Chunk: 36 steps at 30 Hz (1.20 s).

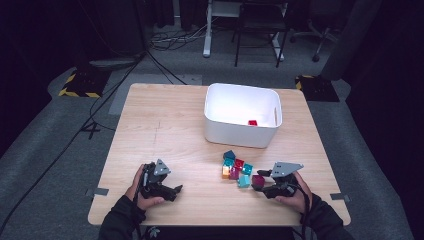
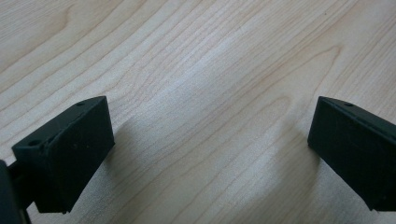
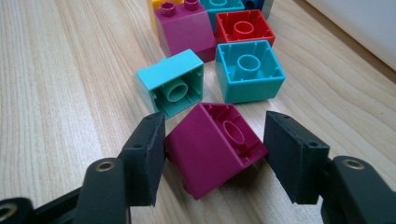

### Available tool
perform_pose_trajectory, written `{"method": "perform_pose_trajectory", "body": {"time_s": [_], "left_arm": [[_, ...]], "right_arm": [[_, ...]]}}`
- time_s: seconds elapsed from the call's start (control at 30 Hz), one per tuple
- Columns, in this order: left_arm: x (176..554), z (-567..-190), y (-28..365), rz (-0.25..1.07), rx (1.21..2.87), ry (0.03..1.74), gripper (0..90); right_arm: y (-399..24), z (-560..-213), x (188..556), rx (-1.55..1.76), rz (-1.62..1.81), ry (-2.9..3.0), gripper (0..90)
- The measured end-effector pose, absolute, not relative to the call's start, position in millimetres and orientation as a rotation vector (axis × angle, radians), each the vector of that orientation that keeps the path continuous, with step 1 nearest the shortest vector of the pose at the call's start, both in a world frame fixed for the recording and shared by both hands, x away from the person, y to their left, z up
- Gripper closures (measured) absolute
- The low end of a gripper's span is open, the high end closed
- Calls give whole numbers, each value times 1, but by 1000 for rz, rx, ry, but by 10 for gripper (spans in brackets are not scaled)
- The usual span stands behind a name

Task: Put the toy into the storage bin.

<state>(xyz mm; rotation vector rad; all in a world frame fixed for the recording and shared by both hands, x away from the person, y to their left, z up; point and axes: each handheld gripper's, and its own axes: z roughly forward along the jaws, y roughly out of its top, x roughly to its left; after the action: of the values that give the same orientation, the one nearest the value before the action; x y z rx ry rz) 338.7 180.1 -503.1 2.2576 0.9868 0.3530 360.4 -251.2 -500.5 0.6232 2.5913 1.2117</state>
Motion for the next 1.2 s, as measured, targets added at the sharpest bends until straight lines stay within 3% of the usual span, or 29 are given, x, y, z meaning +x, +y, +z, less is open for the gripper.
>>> {"method": "perform_pose_trajectory", "body": {"time_s": [1.2], "left_arm": [[339, -503, 180, 351, 2258, 986, 6]], "right_arm": [[-261, -489, 364, 658, 1250, 2515, 408]]}}
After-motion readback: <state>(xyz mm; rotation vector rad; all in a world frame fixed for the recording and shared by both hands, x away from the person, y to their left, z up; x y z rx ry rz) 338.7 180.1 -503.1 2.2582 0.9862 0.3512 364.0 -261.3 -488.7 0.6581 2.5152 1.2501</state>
